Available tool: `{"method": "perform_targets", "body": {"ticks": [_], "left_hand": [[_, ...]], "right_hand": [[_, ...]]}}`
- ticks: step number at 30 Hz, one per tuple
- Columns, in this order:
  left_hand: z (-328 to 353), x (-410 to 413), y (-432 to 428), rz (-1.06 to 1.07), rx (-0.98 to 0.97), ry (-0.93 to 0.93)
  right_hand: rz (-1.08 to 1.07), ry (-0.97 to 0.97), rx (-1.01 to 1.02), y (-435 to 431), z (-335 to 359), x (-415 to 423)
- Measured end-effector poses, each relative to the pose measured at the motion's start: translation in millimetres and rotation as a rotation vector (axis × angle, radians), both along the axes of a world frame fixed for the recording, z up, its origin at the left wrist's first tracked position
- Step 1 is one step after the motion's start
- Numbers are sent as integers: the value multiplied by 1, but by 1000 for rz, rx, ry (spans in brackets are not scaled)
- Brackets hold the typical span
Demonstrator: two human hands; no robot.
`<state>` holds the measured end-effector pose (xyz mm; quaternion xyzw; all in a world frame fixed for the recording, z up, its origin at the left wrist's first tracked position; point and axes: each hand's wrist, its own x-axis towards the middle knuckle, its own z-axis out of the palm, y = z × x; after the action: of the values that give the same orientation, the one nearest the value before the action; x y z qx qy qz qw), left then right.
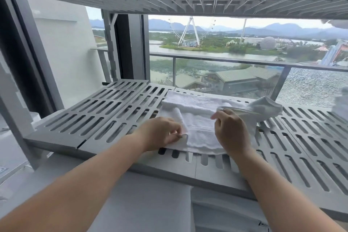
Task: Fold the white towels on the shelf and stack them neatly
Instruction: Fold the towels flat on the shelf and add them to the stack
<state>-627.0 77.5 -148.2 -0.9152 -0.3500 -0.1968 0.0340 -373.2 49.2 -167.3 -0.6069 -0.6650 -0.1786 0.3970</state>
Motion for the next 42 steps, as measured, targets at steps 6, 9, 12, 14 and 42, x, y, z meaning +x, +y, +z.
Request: {"method": "perform_targets", "body": {"ticks": [6,9,12,14,42], "left_hand": [[5,-28,5,47,-194,69],[5,-31,7,34,-221,92],[5,-36,8,14,-219,79],[5,-41,8,0,-204,44],[-8,-82,-59,251,-145,-97]], "right_hand": [[-9,-17,-80,2,-3,-9],[77,7,-13,-4,5,-29],[209,35,-35,-11,8,-57],[307,49,-75,-15,6,-71],[294,-46,-281,-36,-14,-110]]}}
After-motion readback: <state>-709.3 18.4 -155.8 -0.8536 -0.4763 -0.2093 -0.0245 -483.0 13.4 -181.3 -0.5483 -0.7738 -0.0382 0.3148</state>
